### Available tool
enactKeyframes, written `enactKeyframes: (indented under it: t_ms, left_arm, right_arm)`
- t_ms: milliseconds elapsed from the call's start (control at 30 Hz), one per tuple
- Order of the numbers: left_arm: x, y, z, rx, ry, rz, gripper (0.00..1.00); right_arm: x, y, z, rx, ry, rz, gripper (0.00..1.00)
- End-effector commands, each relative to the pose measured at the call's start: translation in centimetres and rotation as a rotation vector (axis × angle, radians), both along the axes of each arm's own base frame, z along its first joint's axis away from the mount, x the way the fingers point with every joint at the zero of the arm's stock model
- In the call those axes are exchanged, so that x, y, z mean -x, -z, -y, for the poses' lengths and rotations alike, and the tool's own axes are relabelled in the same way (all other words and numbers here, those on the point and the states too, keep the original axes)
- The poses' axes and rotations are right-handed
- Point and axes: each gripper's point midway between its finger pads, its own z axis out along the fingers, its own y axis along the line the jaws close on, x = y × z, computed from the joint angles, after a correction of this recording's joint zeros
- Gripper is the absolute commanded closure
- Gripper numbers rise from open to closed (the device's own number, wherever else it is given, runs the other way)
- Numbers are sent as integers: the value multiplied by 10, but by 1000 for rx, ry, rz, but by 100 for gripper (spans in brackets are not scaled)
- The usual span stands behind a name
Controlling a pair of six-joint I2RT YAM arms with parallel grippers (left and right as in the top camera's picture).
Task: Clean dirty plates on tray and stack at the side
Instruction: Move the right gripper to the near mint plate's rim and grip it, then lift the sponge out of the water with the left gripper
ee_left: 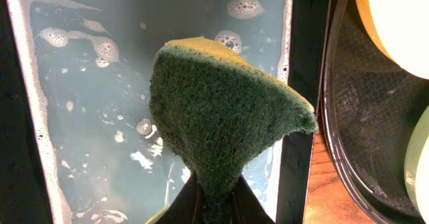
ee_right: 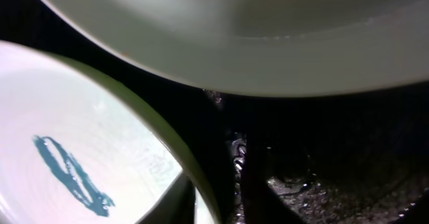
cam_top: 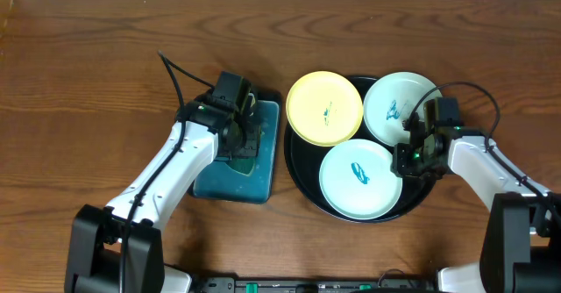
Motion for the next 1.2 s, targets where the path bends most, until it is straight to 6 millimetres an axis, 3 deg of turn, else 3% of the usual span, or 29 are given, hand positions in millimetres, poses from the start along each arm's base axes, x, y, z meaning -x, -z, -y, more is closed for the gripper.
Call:
enactKeyframes:
  t_ms: [0,133,767,933,1167]
  left_arm:
    - [-2,-3,1,2,0,8,92]
    - [-2,-3,1,2,0,8,92]
    - [-9,-7,3,14,-4,43,93]
    - [-24,-30,7,47,-6,156,93]
    - [-44,-80,13,110,0,358,93]
  right_arm:
    - [0,5,-5,-12,-8,-20,88]
    - [1,5,-5,-12,-8,-24,98]
    - [3,5,-5,-12,-9,-33,99]
    - [5,6,-5,-12,-10,-43,99]
    - [5,6,-5,-11,-9,-42,99]
